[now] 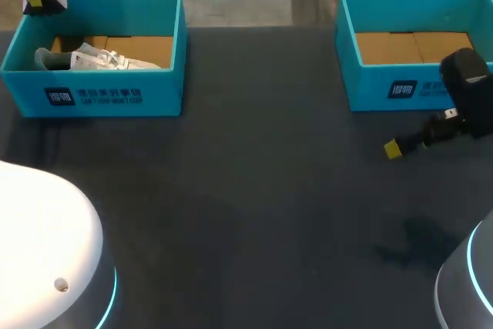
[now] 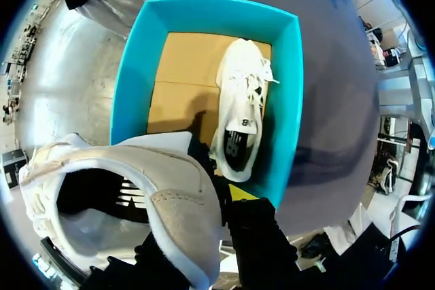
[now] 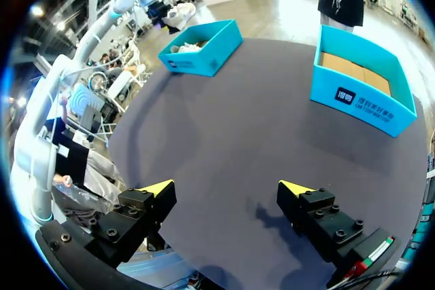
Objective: Take the shoe out of the shoebox, open the shoe tongue, remove and reinsert the insole, then place the shoe into the shoebox
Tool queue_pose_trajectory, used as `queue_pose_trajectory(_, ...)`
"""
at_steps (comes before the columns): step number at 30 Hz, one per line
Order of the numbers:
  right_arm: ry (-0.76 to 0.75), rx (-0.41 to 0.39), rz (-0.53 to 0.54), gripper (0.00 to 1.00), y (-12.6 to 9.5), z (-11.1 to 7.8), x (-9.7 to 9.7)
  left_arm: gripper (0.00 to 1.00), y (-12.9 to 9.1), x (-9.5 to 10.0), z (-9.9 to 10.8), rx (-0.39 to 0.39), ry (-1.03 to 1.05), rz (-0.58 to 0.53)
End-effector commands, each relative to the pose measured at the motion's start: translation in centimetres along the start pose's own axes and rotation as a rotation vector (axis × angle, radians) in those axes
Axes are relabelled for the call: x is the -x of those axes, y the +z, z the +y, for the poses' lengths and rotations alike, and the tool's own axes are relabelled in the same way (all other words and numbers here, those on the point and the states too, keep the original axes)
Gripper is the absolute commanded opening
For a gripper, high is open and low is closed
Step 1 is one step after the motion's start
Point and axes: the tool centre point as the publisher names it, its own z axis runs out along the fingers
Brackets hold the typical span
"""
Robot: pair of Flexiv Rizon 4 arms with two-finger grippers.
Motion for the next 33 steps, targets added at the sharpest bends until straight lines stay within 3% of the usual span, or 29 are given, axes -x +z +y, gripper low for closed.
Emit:
queue_pose_trajectory(1,0.001,0.003,-0.001,1.00,0.0,-0.2,0.0,0.00,0.0,1.2,0.3,0.000,0.043,0.047)
queue_pose_trajectory(5,0.001,0.003,-0.001,1.00,0.0,-0.2,0.0,0.00,-0.1,1.2,0.7,0.031,0.227,0.134)
queue_pose_trajectory(9,0.001,0.003,-0.001,1.00,0.0,-0.2,0.0,0.00,-0.7,1.1,1.0,0.063,0.354,0.152)
queue_pose_trajectory(26,0.001,0.003,-0.001,1.00,0.0,-0.2,0.0,0.00,-0.8,1.1,1.0,0.075,0.362,0.147)
queue_pose_trajectory(27,0.001,0.003,-0.001,1.00,0.0,-0.2,0.0,0.00,-0.9,0.9,1.1,0.094,0.384,0.110)
queue_pose_trajectory(29,0.001,0.003,-0.001,1.00,0.0,-0.2,0.0,0.00,-1.1,0.8,1.2,0.100,0.541,0.075)
queue_pose_trajectory(31,0.001,0.003,-0.001,1.00,0.0,-0.2,0.0,0.00,-1.1,1.3,1.4,0.173,0.664,0.054)
queue_pose_trajectory(33,0.001,0.003,-0.001,1.00,0.0,-0.2,0.0,0.00,-1.0,1.7,1.8,0.189,0.796,0.066)
